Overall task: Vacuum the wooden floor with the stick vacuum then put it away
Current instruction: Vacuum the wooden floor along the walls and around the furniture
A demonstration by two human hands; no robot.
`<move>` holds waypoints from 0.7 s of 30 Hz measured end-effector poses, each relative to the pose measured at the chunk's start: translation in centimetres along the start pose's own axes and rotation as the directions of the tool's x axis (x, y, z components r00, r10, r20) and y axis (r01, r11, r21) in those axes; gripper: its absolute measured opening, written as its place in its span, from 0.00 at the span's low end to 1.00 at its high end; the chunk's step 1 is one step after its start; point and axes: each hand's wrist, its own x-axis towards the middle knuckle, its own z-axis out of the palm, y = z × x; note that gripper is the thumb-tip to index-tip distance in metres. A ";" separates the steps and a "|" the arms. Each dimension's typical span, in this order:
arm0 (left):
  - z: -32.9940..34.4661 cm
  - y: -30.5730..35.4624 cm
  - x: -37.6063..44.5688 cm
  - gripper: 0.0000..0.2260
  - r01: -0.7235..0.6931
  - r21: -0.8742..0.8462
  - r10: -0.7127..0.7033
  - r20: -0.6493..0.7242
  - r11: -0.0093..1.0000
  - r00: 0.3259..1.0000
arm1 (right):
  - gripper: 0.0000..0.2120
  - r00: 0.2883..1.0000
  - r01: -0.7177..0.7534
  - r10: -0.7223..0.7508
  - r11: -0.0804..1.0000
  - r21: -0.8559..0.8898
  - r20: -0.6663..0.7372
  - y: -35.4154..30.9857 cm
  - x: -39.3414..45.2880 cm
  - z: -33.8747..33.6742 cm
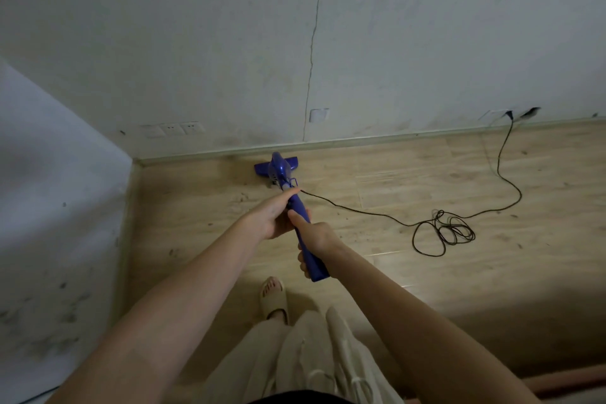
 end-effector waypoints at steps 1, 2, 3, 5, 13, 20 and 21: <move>0.1 0.4 0.5 0.15 -0.006 -0.010 0.006 -0.007 1.000 1.000 | 0.26 1.000 -0.005 0.005 1.000 -0.002 -0.014 -0.3 0.5 0.0; 0.2 0.7 0.9 0.15 -0.011 -0.018 0.011 -0.013 1.000 1.000 | 0.26 1.000 -0.005 0.005 1.000 -0.005 -0.031 -0.6 0.9 0.1; 0.3 1.0 1.3 0.15 -0.013 -0.019 0.013 -0.022 1.000 1.000 | 0.26 0.999 0.001 -0.001 1.000 -0.009 -0.049 -0.8 1.4 0.1; 0.3 1.5 2.0 0.15 -0.015 0.013 0.016 -0.040 1.000 0.999 | 0.27 0.997 0.012 -0.013 1.000 -0.005 -0.077 -1.1 1.9 0.5; -1.6 2.7 2.2 0.15 0.004 0.138 0.003 -0.047 0.990 0.999 | 0.27 0.998 -0.013 0.013 1.000 0.001 -0.068 -1.6 1.9 2.0; 0.5 -0.2 1.1 0.15 0.013 0.111 -0.010 -0.029 0.994 1.000 | 0.26 0.993 -0.004 -0.003 0.998 -0.060 -0.114 0.9 0.1 -0.1; 0.7 -0.8 0.9 0.16 0.015 0.103 -0.014 -0.015 0.995 1.000 | 0.26 0.994 -0.013 0.005 0.997 -0.073 -0.112 1.3 -0.3 -0.5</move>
